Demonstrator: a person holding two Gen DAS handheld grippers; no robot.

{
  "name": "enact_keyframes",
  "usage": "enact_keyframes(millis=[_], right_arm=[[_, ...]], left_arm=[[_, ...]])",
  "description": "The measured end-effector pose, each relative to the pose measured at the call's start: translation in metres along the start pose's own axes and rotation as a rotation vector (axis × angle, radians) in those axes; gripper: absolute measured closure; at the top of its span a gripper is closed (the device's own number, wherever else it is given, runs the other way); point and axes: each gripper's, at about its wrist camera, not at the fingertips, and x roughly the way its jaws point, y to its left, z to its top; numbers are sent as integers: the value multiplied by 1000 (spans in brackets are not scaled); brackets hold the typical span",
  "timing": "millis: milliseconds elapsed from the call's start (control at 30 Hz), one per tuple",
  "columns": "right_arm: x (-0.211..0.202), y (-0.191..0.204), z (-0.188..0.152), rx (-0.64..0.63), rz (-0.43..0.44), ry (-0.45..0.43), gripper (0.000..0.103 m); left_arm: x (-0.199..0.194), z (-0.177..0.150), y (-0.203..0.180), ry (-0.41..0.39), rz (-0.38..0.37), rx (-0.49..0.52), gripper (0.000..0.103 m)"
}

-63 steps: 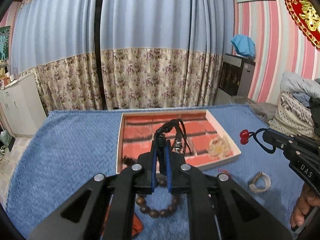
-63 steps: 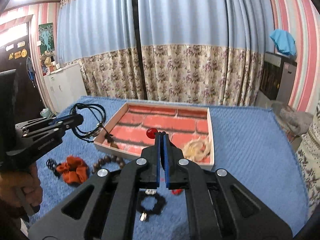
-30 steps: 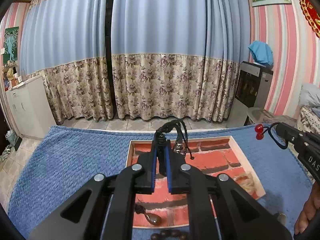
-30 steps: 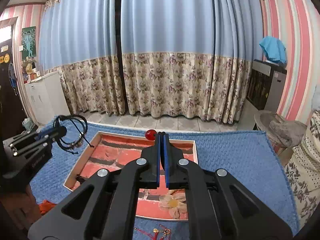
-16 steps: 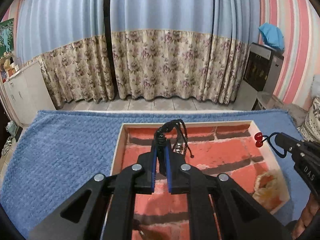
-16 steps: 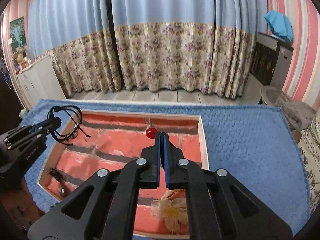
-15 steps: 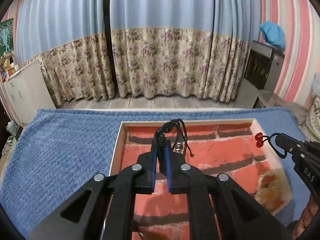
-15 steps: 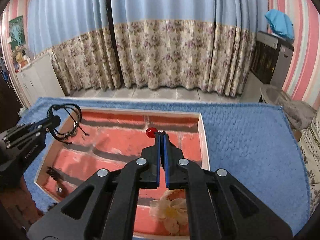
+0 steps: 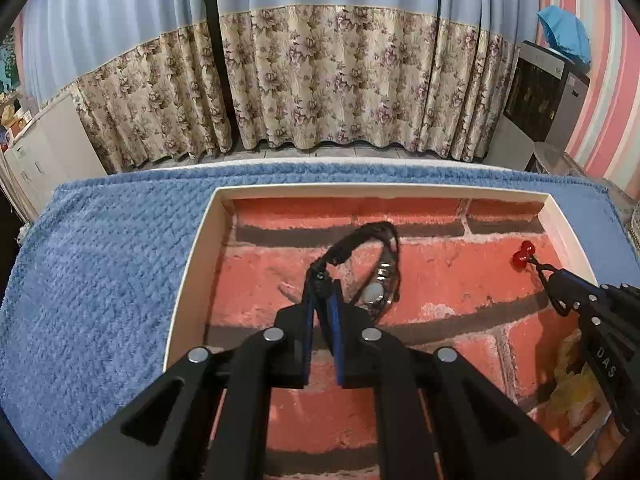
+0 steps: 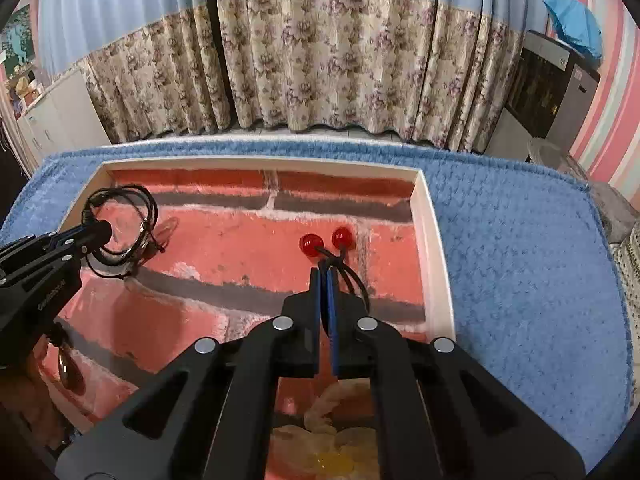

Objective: Organize jewelry
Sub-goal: 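Lower both bracelets into the tray and open both tools, then withdraw both open tools from the tray toward the remaining jewelry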

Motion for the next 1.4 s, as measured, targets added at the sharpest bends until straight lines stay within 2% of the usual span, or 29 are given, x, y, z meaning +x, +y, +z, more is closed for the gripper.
enact_keyframes(millis=[167,367,567,633,700,767,833,867,1000,1200,1400], right_arm=[[6,-1,-2,5,-2,14,98],[14,-5,0,8,0,69,98],[15,-7,-4,9,13,90,98],[12,-8,-3,13,10,76,90],[10,-8,-1,18,19,65,78],[6,-9,-1,25,27,50,67],[-3,-12,0,49,52,32,65],[-6,-13,0,52,53,24,64],[-33,-15,8,47,56,-24,62],[-94,-20,17,31,49,-122,61],[-167,-30,0,-31,12,-216,59]], left_arm=[[8,-1,-3,36,6,11,95],[17,0,-5,70,45,32,95],[27,2,-3,109,14,20,91],[29,5,0,117,7,11,90],[29,4,1,123,2,0,90],[29,3,4,128,-17,-13,85],[26,4,5,128,-38,-28,63],[21,4,6,110,-36,-32,53],[2,8,10,69,-21,-26,47],[-51,15,15,-18,-46,-13,45],[-125,4,29,-117,-57,43,43]])
